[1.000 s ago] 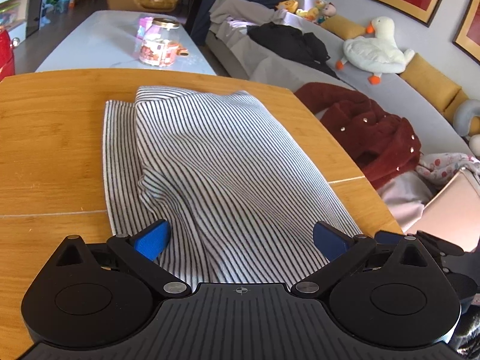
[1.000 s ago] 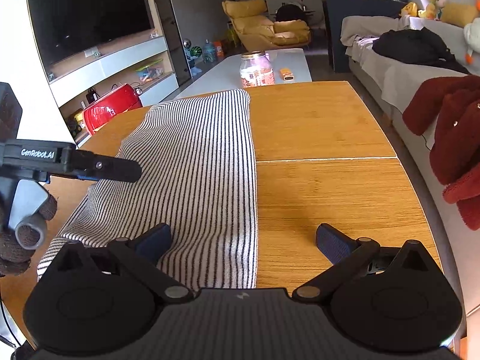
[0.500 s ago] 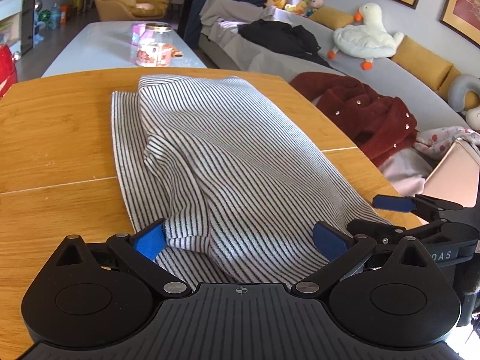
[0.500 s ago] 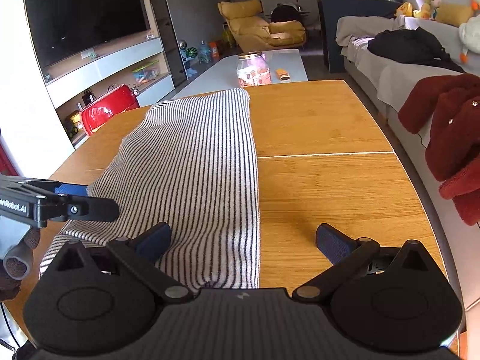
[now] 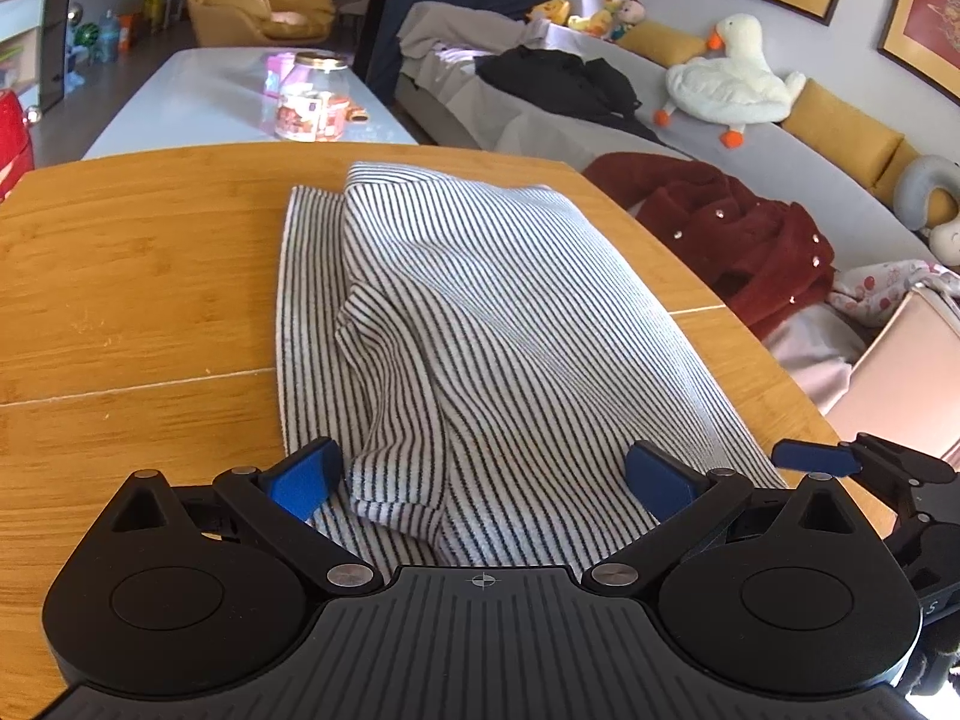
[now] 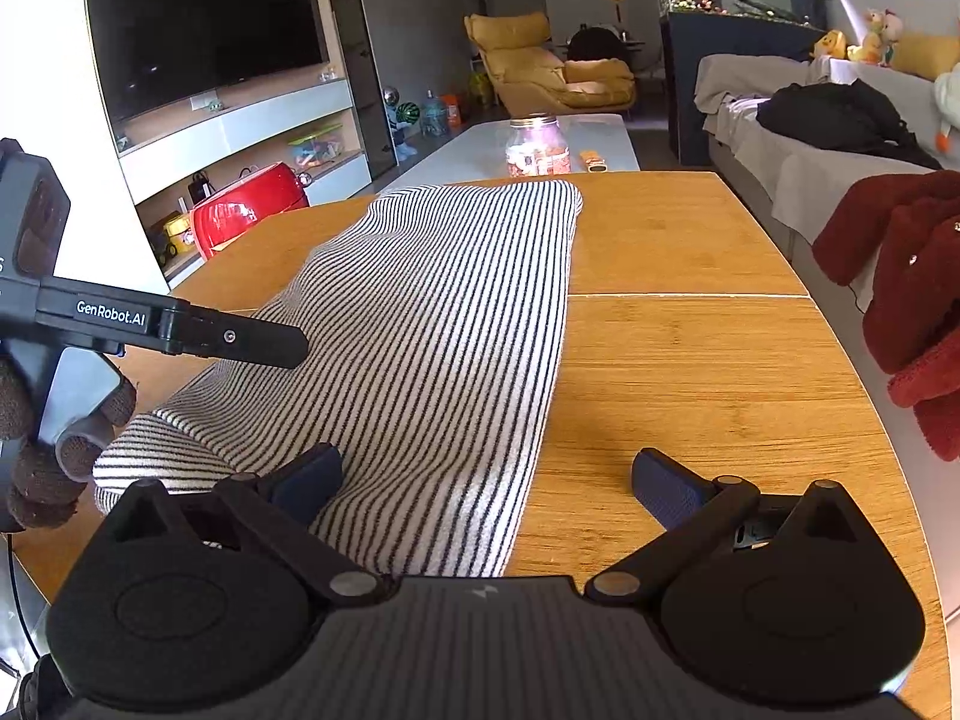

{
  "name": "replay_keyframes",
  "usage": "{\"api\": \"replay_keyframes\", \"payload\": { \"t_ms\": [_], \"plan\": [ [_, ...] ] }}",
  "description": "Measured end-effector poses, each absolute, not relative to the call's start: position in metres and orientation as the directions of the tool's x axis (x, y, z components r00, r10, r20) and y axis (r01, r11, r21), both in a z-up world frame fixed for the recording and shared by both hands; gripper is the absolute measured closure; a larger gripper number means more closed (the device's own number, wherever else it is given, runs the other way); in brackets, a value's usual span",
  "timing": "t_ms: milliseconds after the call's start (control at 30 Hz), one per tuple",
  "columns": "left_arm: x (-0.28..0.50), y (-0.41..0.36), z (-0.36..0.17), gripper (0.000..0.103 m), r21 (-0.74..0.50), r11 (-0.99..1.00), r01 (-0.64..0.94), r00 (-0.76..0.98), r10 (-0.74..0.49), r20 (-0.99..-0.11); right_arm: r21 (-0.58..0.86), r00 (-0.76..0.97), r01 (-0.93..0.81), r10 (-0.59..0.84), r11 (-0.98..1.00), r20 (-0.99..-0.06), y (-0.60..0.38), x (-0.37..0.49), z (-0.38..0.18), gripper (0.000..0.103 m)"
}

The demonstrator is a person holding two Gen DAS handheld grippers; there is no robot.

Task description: Fold clothes

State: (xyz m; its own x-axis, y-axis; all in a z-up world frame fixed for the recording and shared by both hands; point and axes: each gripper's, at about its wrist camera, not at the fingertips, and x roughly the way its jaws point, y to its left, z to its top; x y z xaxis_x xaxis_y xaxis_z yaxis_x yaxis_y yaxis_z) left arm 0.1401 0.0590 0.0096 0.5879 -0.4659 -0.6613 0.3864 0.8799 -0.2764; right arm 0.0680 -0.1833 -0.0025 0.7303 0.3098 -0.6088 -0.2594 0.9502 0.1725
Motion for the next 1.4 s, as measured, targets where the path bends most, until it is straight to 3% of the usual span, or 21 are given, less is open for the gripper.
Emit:
{"api": "replay_keyframes", "payload": {
  "t_ms": [133, 400, 600, 867, 1233, 1400],
  "plan": [
    [0.136, 0.058, 0.013, 0.0, -0.258, 0.893, 0.369, 0.586, -0.439, -0.682, 0.192, 0.707, -0.271, 0.33, 0.943, -0.625, -0.191, 0.075, 0.01, 0.0],
    [0.121, 0.07, 0.01, 0.0, -0.236, 0.902, 0.362, 0.593, -0.418, -0.688, 0.107, 0.793, -0.277, 0.29, 0.955, -0.535, -0.19, 0.077, 0.035, 0.0],
    [0.117, 0.081, 0.014, 0.0, -0.261, 0.907, 0.332, 0.595, -0.416, -0.688, -0.05, 0.758, -0.293, 0.201, 0.955, -0.621, -0.164, 0.094, 0.007, 0.0],
    [0.111, 0.077, 0.04, 0.0, -0.332, 0.87, 0.364, 0.619, -0.493, -0.611, -0.014, 0.76, -0.276, 0.209, 0.961, -0.615, -0.167, 0.087, 0.003, 0.0],
    [0.108, 0.042, 0.013, 0.0, -0.222, 0.875, 0.43, 0.576, -0.455, -0.679, 0.007, 0.755, -0.29, 0.234, 0.957, -0.613, -0.175, 0.08, 0.013, 0.0],
    [0.107, 0.044, 0.012, 0.0, -0.225, 0.874, 0.431, 0.578, -0.459, -0.675, -0.013, 0.796, -0.296, 0.24, 0.955, -0.555, -0.174, 0.076, 0.028, 0.0]
  ]
}}
